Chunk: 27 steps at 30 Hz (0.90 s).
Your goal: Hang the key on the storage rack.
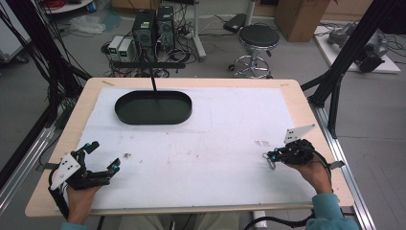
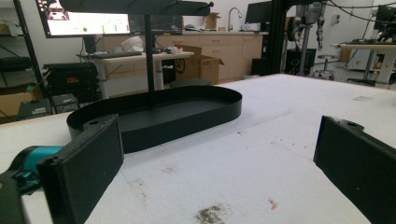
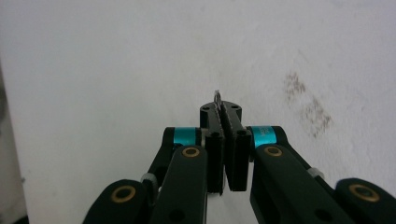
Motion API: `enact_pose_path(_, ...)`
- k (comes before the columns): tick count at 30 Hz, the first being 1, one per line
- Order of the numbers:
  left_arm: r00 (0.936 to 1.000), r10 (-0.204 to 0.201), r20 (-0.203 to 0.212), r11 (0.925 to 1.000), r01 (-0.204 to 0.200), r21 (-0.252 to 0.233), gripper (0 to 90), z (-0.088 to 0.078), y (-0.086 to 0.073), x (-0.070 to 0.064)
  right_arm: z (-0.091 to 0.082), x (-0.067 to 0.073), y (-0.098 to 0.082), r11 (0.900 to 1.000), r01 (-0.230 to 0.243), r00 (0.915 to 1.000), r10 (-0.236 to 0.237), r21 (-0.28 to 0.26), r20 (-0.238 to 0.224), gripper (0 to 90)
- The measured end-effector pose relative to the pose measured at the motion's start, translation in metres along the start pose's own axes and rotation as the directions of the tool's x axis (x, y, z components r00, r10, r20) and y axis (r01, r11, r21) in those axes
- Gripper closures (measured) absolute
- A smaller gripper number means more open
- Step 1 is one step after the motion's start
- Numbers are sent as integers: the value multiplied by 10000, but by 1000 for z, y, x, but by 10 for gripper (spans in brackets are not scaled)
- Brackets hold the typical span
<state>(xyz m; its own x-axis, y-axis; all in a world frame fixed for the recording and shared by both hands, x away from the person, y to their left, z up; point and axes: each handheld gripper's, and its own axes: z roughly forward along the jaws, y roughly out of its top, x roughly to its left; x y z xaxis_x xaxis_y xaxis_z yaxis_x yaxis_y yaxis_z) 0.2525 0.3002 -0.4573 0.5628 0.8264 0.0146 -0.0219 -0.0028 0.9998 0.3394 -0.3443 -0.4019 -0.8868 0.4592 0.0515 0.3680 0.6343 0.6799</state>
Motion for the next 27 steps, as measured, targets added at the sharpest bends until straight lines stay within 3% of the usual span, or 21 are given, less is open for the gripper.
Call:
enact_pose_path(3,10000,18,66,10000,-18,48,20,1,0,0,-1,2,4,9965,22,9999,-33,-841,-136,886)
enact_pose_path(5,9999,-40,133,9991,35,434,20,3,2,1,1,4,7,9902,-117,9996,79,-1393,-279,886)
enact_pose_path(8,9992,22,409,9984,-45,560,20,7,8,-1,3,6,13,9729,-160,9986,37,-2308,-537,886)
enact_pose_path(13,9943,107,1058,9965,-193,809,20,19,23,-5,11,10,25,9486,-50,9972,-189,-3166,-725,886)
enact_pose_path(19,9834,-276,1791,9945,89,1040,20,35,40,-4,18,13,39,9168,-134,9946,-288,-3992,-995,886)
enact_pose_path(23,9755,-131,2197,9919,-151,1263,20,45,52,-5,22,14,50,9013,-74,9926,-458,-4331,-1123,886)
enact_pose_path(27,9617,-9,2741,9893,-391,1403,20,58,64,-11,24,16,62,8850,-20,9895,-656,-4656,-1291,886)
